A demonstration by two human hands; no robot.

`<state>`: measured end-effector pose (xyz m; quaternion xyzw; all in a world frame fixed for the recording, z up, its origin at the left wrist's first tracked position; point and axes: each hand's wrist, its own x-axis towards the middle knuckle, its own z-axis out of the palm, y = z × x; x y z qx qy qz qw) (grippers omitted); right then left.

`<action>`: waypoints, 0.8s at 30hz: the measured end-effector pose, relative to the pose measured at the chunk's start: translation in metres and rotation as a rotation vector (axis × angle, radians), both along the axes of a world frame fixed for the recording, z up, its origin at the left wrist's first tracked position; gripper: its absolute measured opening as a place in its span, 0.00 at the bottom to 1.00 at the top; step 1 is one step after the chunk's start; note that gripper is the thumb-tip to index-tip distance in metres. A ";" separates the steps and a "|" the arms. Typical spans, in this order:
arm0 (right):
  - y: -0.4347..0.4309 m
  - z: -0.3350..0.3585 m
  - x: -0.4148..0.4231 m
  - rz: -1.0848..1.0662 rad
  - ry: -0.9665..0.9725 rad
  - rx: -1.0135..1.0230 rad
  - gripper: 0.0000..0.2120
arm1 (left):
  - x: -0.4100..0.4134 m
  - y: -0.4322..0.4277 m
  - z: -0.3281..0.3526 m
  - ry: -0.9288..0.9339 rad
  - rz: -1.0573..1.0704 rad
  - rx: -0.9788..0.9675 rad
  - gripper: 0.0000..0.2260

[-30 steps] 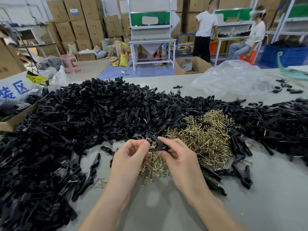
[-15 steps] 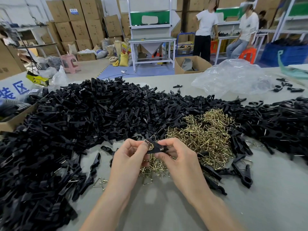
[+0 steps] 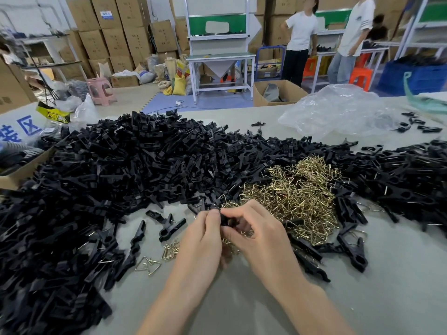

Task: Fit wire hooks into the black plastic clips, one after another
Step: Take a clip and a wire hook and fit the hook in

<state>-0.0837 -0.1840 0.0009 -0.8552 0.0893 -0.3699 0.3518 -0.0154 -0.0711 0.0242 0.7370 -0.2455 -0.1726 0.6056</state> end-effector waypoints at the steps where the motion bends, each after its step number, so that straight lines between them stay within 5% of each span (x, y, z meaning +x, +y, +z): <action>1: 0.000 0.001 0.000 0.002 -0.022 0.006 0.14 | 0.001 -0.001 0.001 0.078 -0.048 -0.014 0.21; 7: 0.004 0.003 0.001 0.004 -0.067 0.020 0.21 | 0.000 -0.011 0.002 0.636 -0.379 -0.212 0.33; 11: 0.003 0.004 0.001 0.070 -0.028 0.078 0.15 | 0.006 -0.010 0.000 0.858 -0.470 -0.291 0.33; 24: 0.005 0.011 -0.003 0.163 0.142 0.103 0.06 | 0.019 -0.001 0.005 0.870 -0.503 -0.167 0.16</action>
